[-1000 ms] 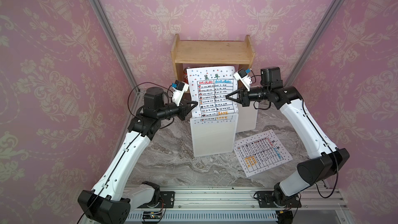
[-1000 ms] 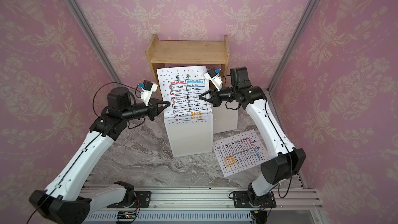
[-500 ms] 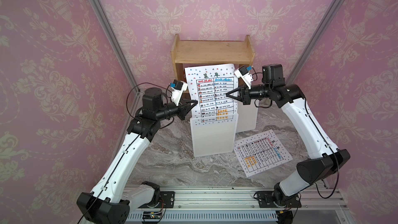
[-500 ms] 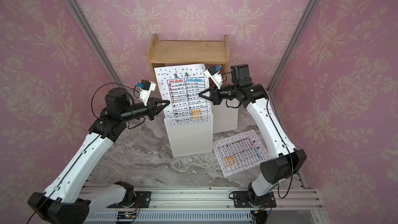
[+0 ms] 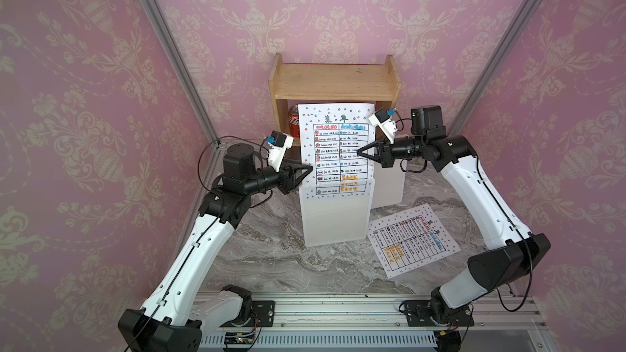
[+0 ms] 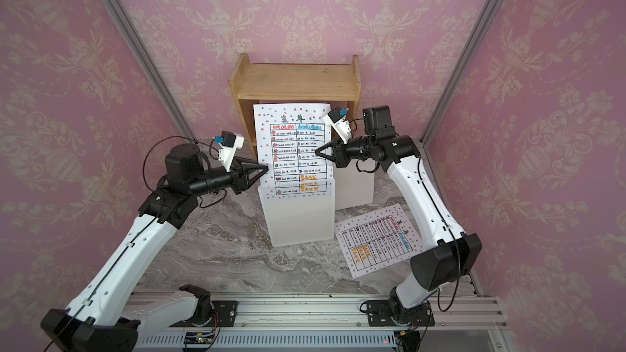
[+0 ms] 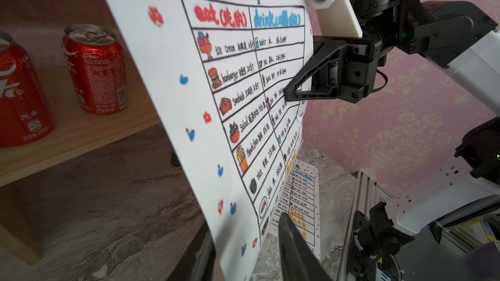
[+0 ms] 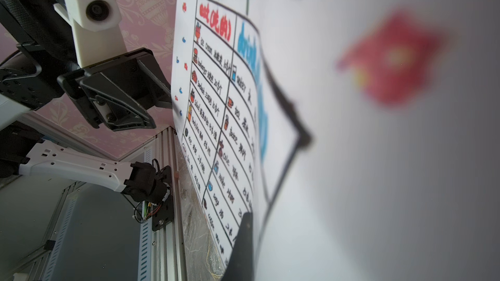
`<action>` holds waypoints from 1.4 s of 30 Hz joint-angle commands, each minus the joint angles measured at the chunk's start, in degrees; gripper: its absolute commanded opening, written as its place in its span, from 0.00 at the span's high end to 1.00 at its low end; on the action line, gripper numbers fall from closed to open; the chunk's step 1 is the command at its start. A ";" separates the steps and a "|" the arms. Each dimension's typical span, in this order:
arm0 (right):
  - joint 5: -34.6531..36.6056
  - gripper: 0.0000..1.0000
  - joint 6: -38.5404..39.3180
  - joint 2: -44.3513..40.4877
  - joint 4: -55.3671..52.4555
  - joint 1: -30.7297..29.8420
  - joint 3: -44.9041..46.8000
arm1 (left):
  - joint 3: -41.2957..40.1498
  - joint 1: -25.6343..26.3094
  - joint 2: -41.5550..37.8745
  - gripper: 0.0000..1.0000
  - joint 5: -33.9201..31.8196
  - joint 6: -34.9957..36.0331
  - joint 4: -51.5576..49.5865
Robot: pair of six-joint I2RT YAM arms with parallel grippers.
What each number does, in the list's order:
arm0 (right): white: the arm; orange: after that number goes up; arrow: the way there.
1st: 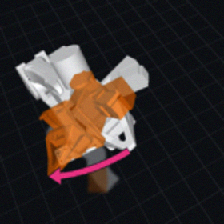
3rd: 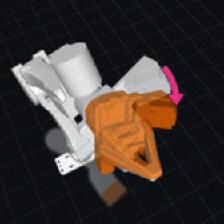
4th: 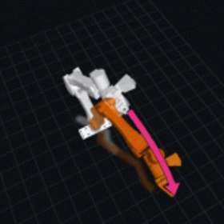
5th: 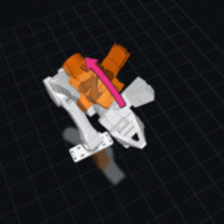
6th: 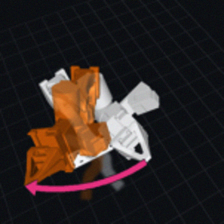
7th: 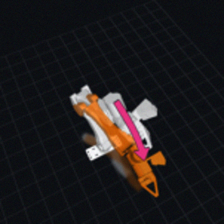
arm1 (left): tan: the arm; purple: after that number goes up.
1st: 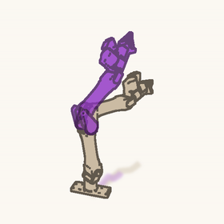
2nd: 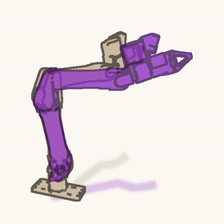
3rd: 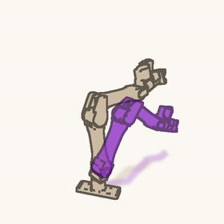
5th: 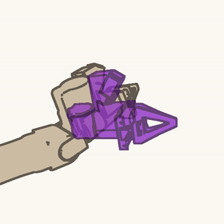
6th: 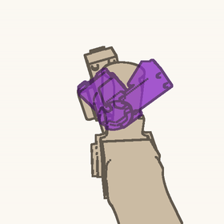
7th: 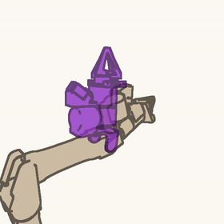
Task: Insert the menus into the narrow rack
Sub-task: Insert the menu into the narrow rack.
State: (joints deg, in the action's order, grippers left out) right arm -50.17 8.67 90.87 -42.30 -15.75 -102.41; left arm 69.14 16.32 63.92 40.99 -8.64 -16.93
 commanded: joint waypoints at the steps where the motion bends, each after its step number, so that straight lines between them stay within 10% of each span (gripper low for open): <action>1: 0.43 0.97 0.22 -3.14 1.45 0.10 0.25 | 3.12 -0.17 1.21 0.52 -0.90 1.17 -0.65; 11: -0.02 0.86 1.32 -0.45 -1.00 0.09 -5.07 | 13.56 -0.21 8.56 0.50 -1.18 5.66 -2.88; 21: 0.54 0.73 2.24 0.25 -1.93 0.39 -6.93 | 11.02 -0.19 7.32 0.91 -0.62 5.04 -2.38; 42: -0.06 0.97 1.27 -1.44 -0.59 0.37 -4.04 | 1.58 -0.22 1.25 0.98 -0.66 1.45 1.28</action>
State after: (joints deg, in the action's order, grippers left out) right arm -50.17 10.41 90.85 -43.40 -15.79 -107.20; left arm 72.34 16.32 66.67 40.51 -5.58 -16.34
